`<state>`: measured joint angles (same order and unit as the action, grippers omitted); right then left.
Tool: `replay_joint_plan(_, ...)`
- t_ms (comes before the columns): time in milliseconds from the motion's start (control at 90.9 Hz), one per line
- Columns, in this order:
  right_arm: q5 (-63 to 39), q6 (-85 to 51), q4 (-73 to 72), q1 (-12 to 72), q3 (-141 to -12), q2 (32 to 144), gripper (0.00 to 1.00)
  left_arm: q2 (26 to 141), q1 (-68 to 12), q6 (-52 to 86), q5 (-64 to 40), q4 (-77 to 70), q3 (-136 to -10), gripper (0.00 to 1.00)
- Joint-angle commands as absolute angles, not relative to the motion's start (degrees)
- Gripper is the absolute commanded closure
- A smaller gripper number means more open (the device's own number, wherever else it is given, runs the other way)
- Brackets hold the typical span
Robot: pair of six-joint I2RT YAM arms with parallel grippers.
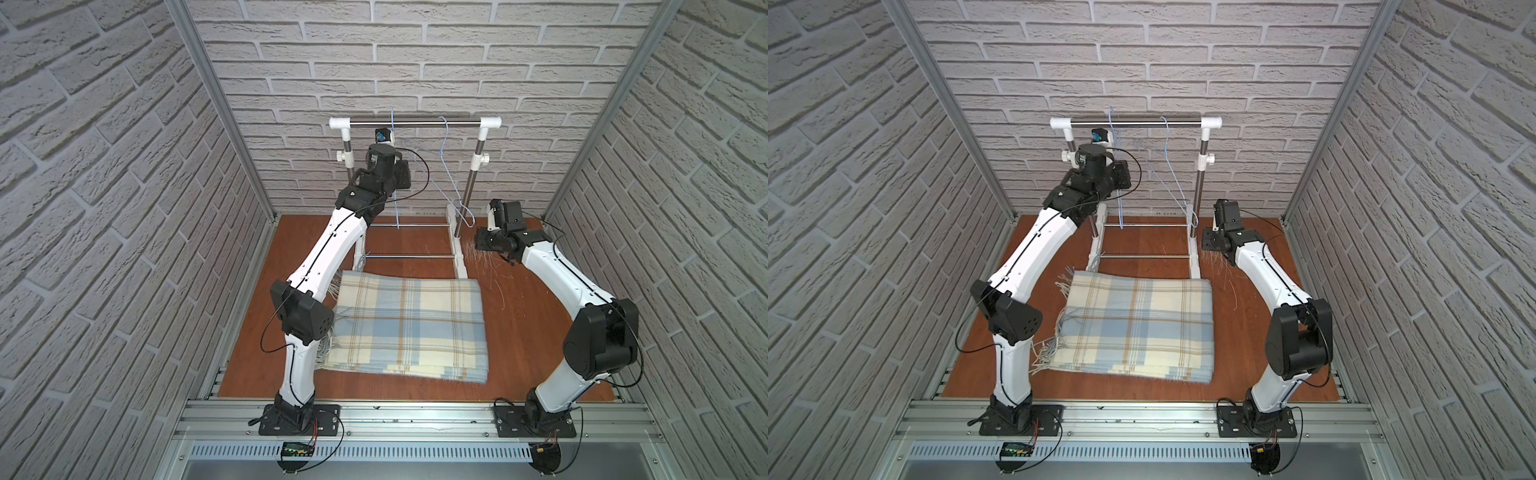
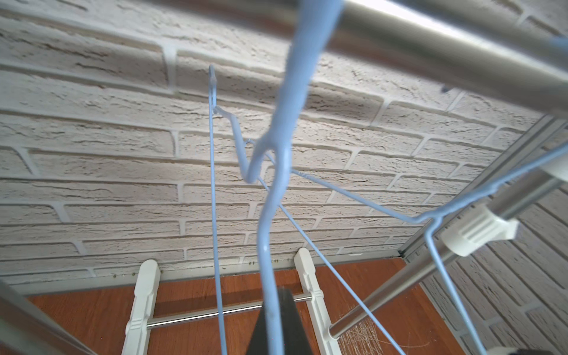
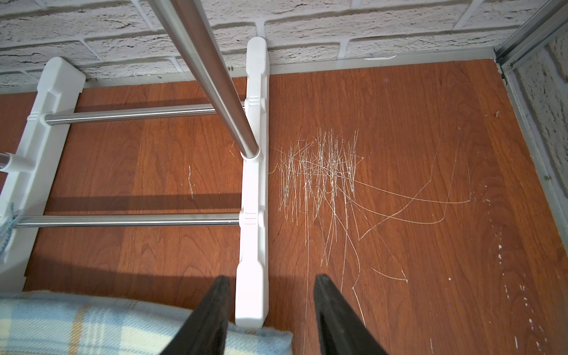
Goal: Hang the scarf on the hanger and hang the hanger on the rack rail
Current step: Pick up the hanger from the clothesline.
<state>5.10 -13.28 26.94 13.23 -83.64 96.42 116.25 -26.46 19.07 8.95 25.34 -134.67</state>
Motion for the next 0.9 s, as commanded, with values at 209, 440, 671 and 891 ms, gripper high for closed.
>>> replay_joint_plan(209,5.67,-12.35,26.04,13.1,-82.76,94.6,0.5,102.68,-24.24,20.08,-7.37,16.09,-120.21,1.0)
replay_joint_plan(440,3.87,-12.56,27.87,13.07,-78.61,90.24,0.47,91.36,-23.97,22.75,-10.38,11.56,-104.13,1.0)
replay_joint_plan(671,-1.21,-15.26,34.44,13.08,-72.88,86.14,0.43,80.73,-25.49,28.01,-7.7,10.25,-85.51,1.0)
replay_joint_plan(891,-6.55,-20.68,41.94,13.02,-67.71,89.28,0.41,72.77,-31.55,33.85,2.31,1.29,-64.56,1.0)
